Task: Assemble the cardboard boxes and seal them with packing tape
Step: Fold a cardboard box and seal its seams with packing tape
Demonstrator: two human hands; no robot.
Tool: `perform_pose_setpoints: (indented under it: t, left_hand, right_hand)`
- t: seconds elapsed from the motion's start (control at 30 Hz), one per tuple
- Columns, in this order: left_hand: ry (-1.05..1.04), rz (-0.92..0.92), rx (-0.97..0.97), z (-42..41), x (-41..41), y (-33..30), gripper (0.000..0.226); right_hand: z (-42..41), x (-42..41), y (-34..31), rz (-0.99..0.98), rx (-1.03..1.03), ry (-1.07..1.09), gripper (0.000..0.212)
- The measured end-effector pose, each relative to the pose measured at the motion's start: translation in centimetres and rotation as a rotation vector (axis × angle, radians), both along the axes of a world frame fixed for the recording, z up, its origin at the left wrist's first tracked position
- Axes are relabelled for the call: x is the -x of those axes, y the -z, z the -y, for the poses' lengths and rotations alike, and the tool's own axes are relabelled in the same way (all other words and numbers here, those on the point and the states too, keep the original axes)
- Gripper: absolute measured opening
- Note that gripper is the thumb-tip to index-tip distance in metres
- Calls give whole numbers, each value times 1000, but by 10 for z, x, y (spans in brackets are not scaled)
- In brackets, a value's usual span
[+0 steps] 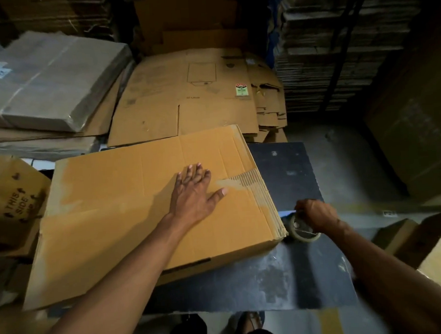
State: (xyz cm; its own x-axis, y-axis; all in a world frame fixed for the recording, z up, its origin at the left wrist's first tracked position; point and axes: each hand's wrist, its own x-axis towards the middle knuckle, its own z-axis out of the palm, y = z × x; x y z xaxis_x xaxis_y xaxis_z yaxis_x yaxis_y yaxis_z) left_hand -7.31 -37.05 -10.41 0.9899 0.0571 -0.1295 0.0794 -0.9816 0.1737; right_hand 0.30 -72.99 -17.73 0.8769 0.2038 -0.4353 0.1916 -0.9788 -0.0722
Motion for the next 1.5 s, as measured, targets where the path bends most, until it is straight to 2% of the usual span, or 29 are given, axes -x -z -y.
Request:
perform_pose_setpoints:
  t: [0.1, 0.23, 0.4, 0.5, 0.63, 0.7, 0.8, 1.03, 1.1, 1.2, 1.23, 1.37, 1.43, 1.5]
  left_hand:
    - [47, -66, -9, -3, 4, -4, 80]
    - [110, -172, -8, -13, 8, -8, 80]
    - [112, -187, -19, -70, 32, -7, 87]
    - [-35, -162, -100, -145, 63, -3, 83]
    - [-419, -114, -160, -256, 108, -9, 89]
    - [-539, -135, -28, -288, 121, -12, 92]
    - [-572, -78, 328, -293, 123, -9, 83]
    - [-408, 87, 434, -263, 94, -5, 65]
    - [-379, 119, 517, -244, 77, -6, 61]
    - [-442, 103, 687, -218, 51, -9, 54]
    - [-457, 152, 714, -213, 48, -11, 52]
    - [-548, 538, 722, -211, 59, -25, 46]
    - [-642, 497, 988, -209, 68, -45, 50]
    - [-726, 279, 1389, -203, 72, -65, 63]
  right_hand:
    - [-4, -16, -50, 106, -173, 99, 20]
    - [-39, -30, -133, 256, -353, 69, 31]
    - [-123, -13, -198, 215, -532, 5, 52]
    - [-181, 0, -201, 106, -630, -43, 56]
    - [-259, 17, -197, 7, -689, -110, 59]
    - [-296, 25, -192, -8, -699, -160, 61]
    - [-339, 33, -185, -31, -710, -221, 59]
    - [-368, 35, -181, -48, -725, -287, 60]
    - [-367, 34, -183, -44, -712, -299, 61]
    - [-360, 31, -188, -23, -696, -299, 62]
    - [-357, 30, -190, -16, -691, -302, 62]
    - [-347, 22, -196, 8, -643, -328, 66]
    - [-344, 20, -196, 22, -619, -348, 68]
    - [-346, 20, -197, 49, -607, -387, 68]
